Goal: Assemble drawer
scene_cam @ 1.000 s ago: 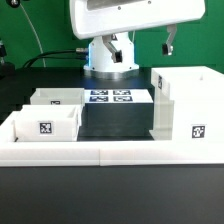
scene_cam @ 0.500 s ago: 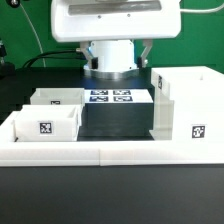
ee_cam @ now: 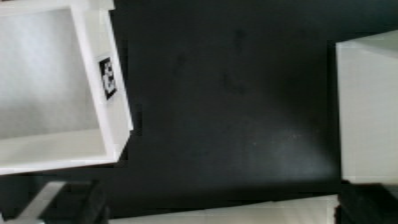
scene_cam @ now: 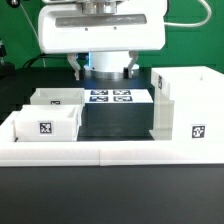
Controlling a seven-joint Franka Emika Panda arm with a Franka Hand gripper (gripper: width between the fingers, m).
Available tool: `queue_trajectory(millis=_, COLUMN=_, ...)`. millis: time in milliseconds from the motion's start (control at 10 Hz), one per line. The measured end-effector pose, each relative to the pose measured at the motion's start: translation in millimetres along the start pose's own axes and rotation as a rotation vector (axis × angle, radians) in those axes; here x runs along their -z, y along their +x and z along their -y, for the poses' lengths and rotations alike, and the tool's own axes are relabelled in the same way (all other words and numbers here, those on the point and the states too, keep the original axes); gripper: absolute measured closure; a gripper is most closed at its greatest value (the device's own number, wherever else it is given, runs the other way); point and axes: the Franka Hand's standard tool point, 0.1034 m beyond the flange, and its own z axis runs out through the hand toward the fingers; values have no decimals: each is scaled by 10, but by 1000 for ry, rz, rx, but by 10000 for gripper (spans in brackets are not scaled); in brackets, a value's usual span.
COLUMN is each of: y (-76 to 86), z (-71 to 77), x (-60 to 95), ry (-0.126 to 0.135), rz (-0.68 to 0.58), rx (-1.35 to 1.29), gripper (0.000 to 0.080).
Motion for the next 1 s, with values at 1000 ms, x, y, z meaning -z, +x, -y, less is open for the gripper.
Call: queue_trajectory(millis=1000, y=-153, z=-400, x=-428, ry=-4, rz=44, rx=84, gripper=151)
